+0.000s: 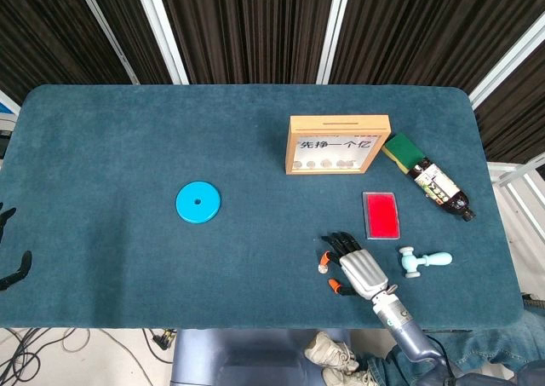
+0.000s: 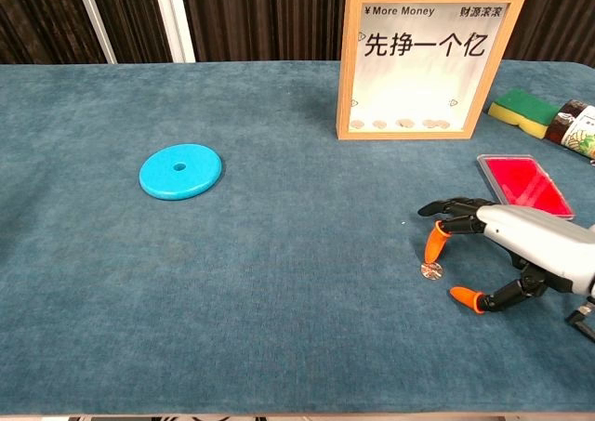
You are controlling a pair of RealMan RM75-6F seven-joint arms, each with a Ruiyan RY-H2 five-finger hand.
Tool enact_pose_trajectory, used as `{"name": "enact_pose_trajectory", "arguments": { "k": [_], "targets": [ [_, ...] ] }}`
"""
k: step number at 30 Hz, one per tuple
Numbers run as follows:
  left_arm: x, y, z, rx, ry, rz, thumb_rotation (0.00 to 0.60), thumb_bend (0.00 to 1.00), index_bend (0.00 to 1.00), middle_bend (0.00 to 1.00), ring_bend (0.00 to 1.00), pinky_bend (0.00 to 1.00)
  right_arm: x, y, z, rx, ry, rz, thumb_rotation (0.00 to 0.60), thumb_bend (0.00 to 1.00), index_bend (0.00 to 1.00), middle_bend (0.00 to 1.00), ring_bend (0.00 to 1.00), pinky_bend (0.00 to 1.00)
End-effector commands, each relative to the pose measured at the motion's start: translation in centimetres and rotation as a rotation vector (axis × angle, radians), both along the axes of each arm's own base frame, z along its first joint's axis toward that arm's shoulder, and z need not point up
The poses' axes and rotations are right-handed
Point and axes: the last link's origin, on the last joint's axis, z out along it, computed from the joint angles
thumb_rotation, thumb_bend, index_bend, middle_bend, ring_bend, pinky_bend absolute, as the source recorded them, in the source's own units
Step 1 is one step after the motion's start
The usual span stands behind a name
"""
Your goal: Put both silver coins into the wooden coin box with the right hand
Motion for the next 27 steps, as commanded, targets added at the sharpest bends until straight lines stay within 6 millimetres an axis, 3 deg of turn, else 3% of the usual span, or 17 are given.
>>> {"name": "enact_pose_trajectory", "arguments": {
  "k": [1, 27],
  "targets": [
    [-0.01, 0.0, -0.01, 0.0, 0.0, 0.002, 0.6, 0.41, 0.11, 0.0, 0.0, 0.0, 0.04, 0.0, -0.08, 0.002, 0.0, 0.001, 0.6, 0.41, 0.42, 0.11, 0.0, 0.0],
    [-0.07, -0.06, -0.02, -0.002, 0.006, 0.016, 0.6, 0.41, 0.11, 0.0, 0.0, 0.0, -0.19, -0.31, -0.46, 0.016, 0.016, -0.012, 0.6, 0.41, 0.46, 0.11, 0.0, 0.0]
  ]
}}
